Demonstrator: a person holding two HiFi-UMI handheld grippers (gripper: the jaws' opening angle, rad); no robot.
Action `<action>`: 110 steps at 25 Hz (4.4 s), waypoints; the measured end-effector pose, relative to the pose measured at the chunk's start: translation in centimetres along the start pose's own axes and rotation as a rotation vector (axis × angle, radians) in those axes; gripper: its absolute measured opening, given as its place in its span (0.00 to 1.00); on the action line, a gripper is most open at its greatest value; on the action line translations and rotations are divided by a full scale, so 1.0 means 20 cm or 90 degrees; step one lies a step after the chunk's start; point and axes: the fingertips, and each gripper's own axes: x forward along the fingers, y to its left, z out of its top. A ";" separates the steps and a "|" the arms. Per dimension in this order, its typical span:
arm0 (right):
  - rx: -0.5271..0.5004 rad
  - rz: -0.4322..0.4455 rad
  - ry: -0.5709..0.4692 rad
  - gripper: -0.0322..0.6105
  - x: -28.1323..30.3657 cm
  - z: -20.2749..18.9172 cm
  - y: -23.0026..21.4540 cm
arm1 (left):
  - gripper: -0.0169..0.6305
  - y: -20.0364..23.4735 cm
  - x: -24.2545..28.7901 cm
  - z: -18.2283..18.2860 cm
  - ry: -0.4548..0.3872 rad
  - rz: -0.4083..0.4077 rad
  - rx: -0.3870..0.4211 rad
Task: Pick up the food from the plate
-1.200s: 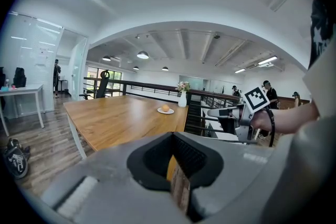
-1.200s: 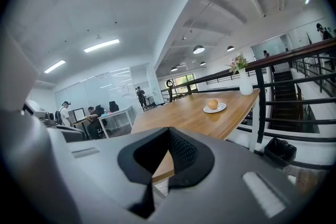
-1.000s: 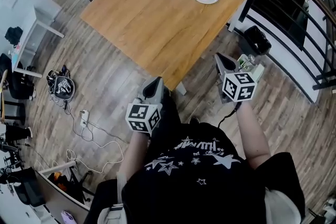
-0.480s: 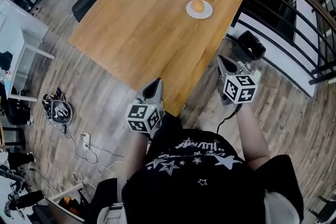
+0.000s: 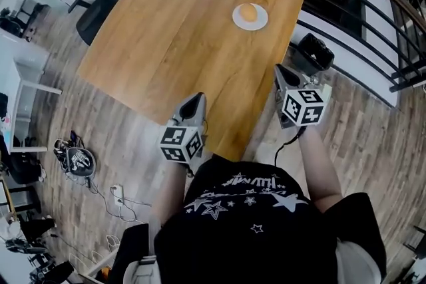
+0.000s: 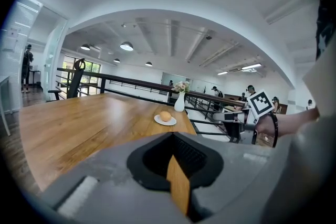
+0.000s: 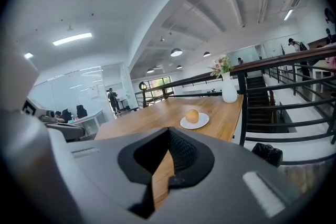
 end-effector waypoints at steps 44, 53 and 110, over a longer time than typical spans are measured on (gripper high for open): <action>-0.012 -0.138 0.069 0.51 0.82 0.07 -0.27 | 0.03 0.67 0.70 0.17 0.040 -0.091 -0.013; -0.009 -0.152 0.091 0.53 1.06 0.07 -0.38 | 0.03 0.74 0.83 0.15 0.053 -0.094 -0.021; -0.138 -0.157 0.129 0.55 1.31 0.19 -0.32 | 0.03 0.77 0.72 0.12 0.048 -0.072 -0.022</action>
